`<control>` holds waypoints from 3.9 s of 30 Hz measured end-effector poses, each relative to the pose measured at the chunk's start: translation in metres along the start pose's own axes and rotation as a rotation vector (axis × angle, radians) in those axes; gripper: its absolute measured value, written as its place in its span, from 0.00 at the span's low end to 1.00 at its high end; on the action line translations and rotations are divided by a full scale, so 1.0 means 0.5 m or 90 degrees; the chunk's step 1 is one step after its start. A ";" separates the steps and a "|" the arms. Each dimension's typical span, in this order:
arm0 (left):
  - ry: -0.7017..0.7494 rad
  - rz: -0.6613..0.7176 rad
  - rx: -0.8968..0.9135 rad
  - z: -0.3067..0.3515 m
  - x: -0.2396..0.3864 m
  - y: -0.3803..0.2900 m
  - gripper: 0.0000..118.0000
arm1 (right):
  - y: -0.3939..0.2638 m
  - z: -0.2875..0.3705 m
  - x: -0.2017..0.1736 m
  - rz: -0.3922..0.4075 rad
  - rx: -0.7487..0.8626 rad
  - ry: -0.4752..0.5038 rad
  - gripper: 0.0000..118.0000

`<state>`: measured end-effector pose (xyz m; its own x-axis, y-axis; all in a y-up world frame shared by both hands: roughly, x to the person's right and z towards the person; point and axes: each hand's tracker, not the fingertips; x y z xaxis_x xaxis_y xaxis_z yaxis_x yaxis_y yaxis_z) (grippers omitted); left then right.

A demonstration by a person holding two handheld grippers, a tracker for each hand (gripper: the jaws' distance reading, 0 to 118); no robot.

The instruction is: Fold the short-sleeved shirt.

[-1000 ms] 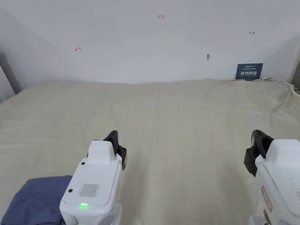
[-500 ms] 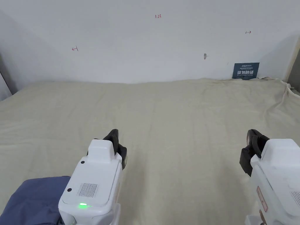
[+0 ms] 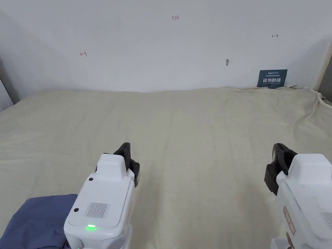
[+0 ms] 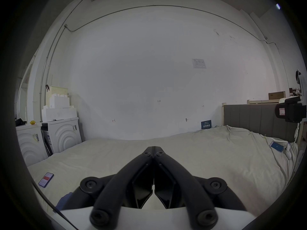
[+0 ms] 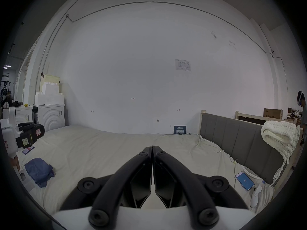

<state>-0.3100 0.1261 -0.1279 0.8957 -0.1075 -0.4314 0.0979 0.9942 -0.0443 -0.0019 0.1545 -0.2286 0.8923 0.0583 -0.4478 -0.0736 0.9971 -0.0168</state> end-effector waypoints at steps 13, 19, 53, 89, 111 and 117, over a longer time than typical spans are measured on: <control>-0.002 -0.003 -0.002 0.001 -0.001 -0.005 0.00 | 0.001 0.002 0.000 0.003 0.001 0.002 0.00; 0.000 -0.008 0.000 0.004 -0.002 -0.005 0.00 | 0.000 0.002 -0.003 0.004 -0.001 0.005 0.00; 0.013 0.034 0.008 0.011 -0.027 -0.013 1.00 | 0.006 0.006 -0.006 -0.014 -0.011 0.012 0.98; 0.016 0.029 0.018 0.014 -0.030 -0.008 1.00 | 0.012 0.011 -0.005 -0.011 -0.004 0.014 0.98; 0.017 0.037 0.013 0.013 -0.036 -0.010 1.00 | 0.010 0.011 -0.001 -0.007 -0.004 0.009 0.98; 0.017 0.032 0.015 0.014 -0.036 -0.011 1.00 | 0.012 0.013 0.001 -0.008 -0.002 0.009 0.98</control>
<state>-0.3234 0.1225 -0.1135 0.8880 -0.0576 -0.4562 0.0639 0.9980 -0.0016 0.0008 0.1606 -0.2232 0.8869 0.0455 -0.4597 -0.0641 0.9976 -0.0250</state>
